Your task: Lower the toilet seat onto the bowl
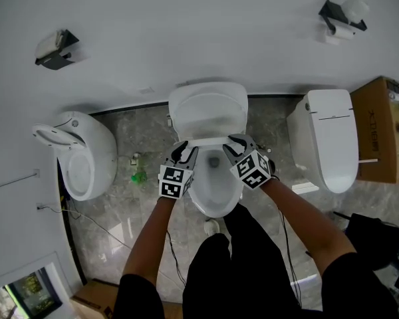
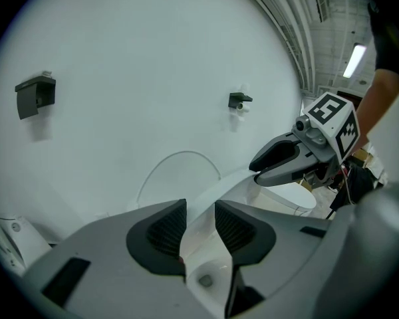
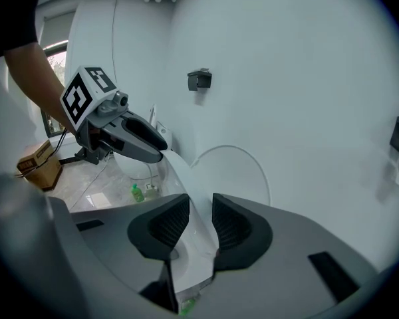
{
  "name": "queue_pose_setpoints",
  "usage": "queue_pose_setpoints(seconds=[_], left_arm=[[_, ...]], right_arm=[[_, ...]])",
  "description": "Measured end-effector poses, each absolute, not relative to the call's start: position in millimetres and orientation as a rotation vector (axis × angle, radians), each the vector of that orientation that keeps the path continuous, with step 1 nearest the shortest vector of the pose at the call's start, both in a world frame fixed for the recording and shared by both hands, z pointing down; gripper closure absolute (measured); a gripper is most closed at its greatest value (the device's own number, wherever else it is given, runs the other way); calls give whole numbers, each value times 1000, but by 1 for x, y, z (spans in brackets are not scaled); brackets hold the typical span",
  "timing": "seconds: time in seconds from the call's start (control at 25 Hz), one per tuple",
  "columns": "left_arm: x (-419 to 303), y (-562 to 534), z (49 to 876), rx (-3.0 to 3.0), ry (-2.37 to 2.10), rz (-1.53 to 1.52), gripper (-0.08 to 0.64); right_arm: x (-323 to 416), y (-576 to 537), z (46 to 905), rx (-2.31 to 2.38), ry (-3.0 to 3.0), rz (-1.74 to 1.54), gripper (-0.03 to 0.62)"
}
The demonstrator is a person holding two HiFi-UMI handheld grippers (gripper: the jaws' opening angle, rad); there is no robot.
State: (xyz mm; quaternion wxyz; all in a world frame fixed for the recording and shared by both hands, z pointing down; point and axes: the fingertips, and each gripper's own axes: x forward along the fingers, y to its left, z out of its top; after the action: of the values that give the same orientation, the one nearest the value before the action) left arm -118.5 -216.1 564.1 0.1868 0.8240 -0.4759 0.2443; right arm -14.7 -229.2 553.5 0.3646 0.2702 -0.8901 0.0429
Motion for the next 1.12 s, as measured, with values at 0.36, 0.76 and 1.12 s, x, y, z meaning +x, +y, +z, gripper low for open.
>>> queue_pose_setpoints(seconds=[0.36,0.76,1.12], left_arm=[[-113,-176,569,2343,-1303,702,425],[-104,-128,578,2325,-1261,780,420],[-97,-95,592,2340,-1231,794,414]], right_arm=[[-11,-189,558,677,-2272,131,465],[-3,-141,568,649,-2214,139,459],[3,-107,579,684,-2194,56,459]])
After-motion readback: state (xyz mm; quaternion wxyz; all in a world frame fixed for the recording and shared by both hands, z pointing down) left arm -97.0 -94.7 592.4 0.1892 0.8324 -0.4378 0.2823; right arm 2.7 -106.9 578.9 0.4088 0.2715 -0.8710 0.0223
